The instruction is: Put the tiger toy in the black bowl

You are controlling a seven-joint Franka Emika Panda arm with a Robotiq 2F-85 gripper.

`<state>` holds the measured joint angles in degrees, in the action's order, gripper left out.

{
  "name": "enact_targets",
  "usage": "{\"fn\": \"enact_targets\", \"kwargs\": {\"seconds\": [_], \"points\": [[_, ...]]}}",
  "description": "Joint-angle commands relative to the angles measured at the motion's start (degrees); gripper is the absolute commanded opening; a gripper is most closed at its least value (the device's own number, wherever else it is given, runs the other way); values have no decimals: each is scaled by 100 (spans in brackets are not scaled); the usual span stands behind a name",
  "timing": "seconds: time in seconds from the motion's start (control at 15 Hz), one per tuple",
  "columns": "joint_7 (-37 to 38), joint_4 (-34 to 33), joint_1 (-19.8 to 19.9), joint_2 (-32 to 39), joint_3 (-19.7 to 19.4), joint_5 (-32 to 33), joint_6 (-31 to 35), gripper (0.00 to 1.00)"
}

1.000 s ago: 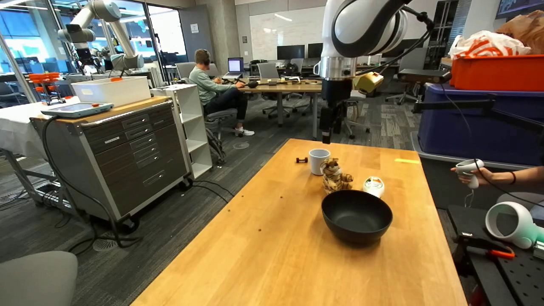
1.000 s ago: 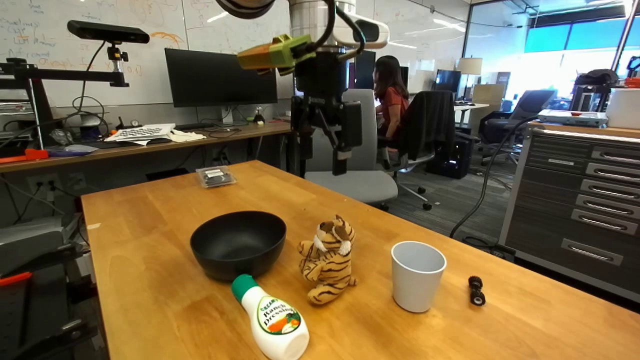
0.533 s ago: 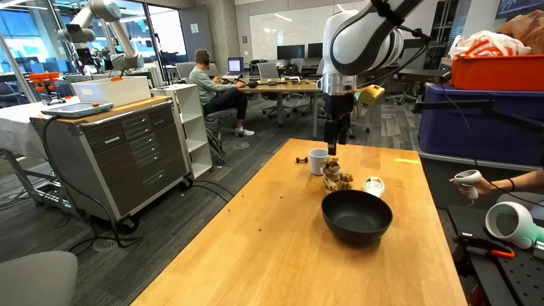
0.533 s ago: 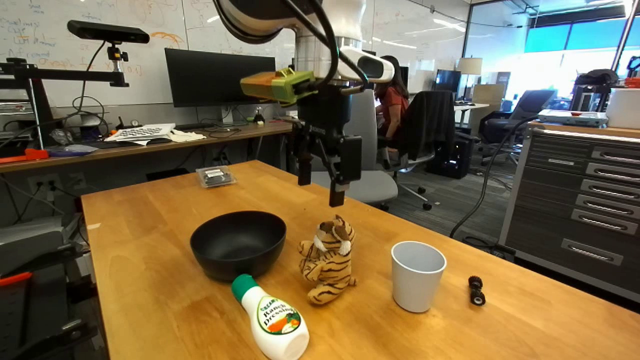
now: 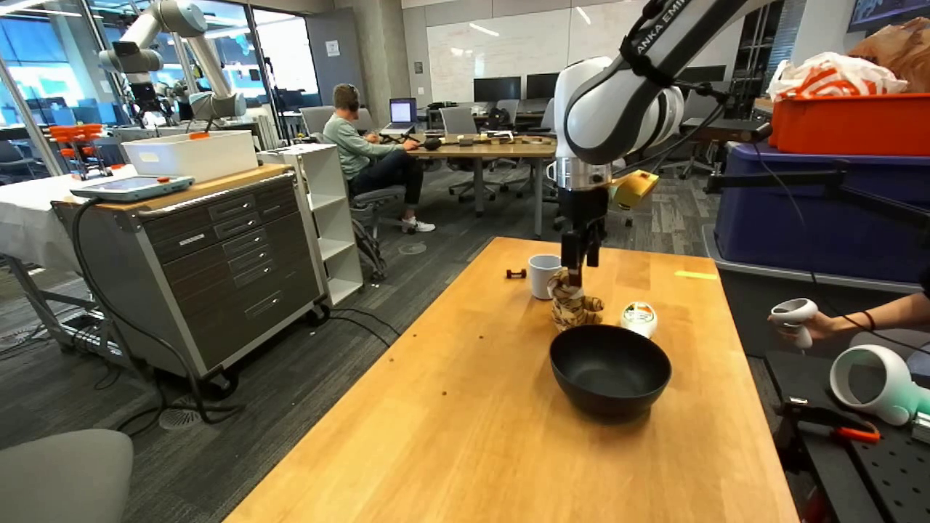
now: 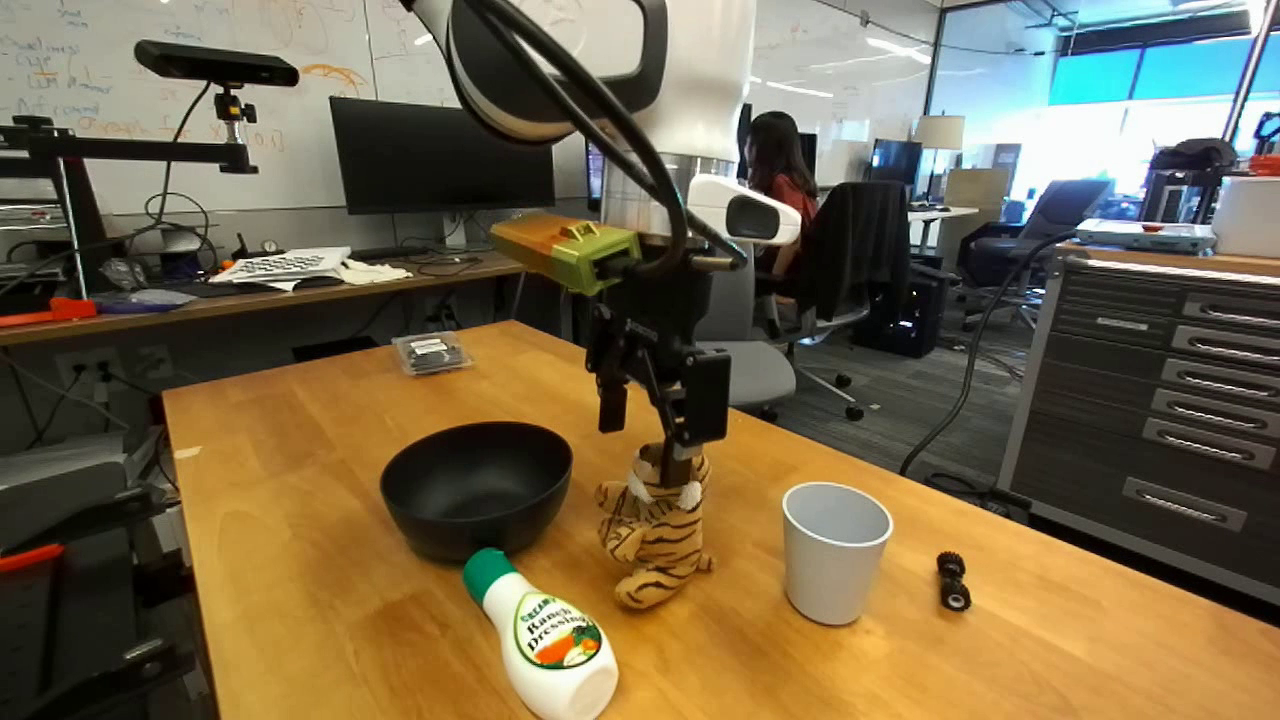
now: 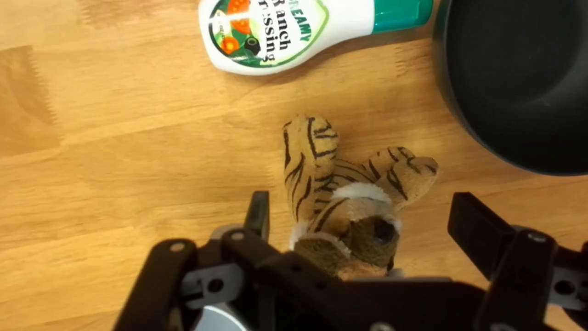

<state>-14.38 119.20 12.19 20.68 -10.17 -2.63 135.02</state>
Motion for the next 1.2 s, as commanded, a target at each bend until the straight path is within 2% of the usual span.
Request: {"fn": "enact_targets", "kwargs": {"seconds": [0.0, 0.6, 0.8, 1.13], "points": [[-10, -209, 114, 211, 112, 5, 104, 83], [-34, -237, 108, 298, 183, 24, 202, 11], [-47, -230, 108, 264, 203, 7, 198, 2], [33, -189, 91, 91, 258, -89, 105, 4]]}}
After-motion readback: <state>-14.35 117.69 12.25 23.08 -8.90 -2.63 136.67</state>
